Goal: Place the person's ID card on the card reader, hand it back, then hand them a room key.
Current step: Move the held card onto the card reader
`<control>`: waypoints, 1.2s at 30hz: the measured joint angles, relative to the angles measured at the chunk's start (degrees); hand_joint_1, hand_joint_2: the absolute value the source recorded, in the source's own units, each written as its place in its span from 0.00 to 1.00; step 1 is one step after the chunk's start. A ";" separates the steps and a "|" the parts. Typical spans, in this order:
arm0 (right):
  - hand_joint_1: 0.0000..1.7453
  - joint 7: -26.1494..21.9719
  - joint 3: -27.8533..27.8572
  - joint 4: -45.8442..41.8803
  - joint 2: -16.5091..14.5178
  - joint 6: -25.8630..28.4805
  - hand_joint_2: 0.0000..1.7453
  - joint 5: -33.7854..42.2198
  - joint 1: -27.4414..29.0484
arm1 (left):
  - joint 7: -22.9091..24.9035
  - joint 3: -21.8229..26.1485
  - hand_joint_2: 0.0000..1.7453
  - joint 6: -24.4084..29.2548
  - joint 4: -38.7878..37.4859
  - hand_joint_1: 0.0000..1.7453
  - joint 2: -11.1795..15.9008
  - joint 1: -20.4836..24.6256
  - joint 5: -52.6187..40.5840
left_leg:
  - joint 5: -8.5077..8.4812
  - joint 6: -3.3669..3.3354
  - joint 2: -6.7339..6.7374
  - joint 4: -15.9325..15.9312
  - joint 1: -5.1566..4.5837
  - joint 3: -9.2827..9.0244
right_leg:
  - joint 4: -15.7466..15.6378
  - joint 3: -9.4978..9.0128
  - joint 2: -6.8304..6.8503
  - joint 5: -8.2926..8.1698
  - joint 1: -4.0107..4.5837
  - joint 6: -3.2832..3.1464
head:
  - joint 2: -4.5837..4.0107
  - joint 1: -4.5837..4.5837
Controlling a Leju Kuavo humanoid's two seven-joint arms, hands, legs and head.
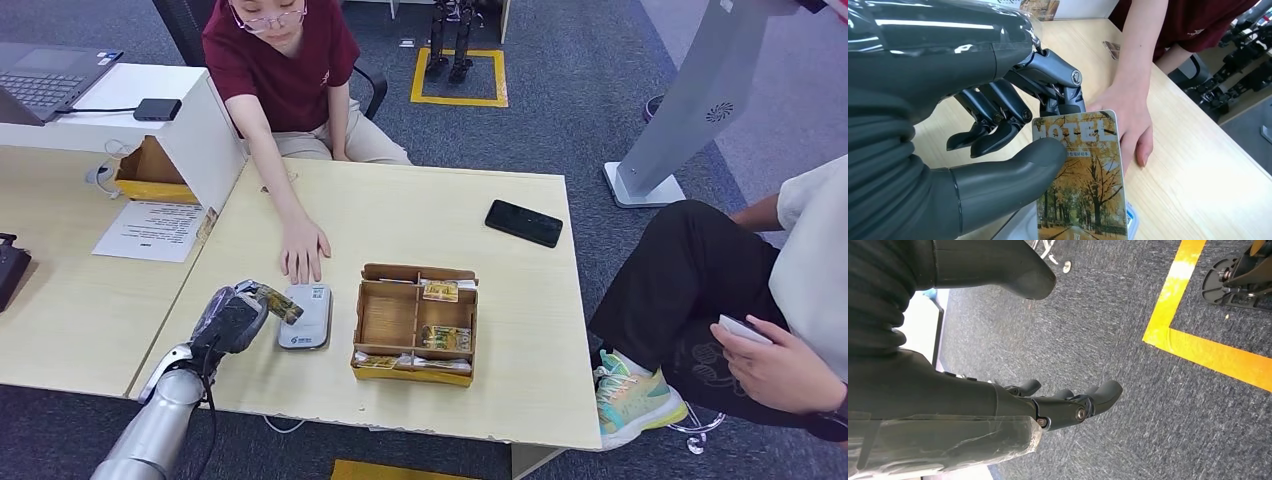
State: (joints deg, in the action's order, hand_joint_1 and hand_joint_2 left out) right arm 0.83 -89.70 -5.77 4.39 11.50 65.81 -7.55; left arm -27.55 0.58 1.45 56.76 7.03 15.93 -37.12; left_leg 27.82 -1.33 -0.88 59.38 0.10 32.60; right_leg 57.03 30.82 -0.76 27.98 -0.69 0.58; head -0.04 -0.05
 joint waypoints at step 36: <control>0.00 -0.53 0.00 0.00 -0.04 0.03 1.00 -0.27 -0.02 | 5.04 -8.75 1.00 10.30 -3.33 1.00 -2.40 -0.69 -13.32 | -0.02 0.00 -0.03 0.00 -0.01 -0.02 | -0.01 -0.04 0.03 -0.01 -0.01 0.00 | 0.00 0.00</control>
State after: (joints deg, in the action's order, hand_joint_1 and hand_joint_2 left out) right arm 0.30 -89.70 -5.77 4.35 11.53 65.54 -7.57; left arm -22.51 -8.17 11.75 53.43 4.63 15.24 -50.45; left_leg 27.80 -1.34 -0.90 59.38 0.09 32.58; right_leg 57.03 30.78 -0.73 27.97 -0.69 0.58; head -0.04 -0.05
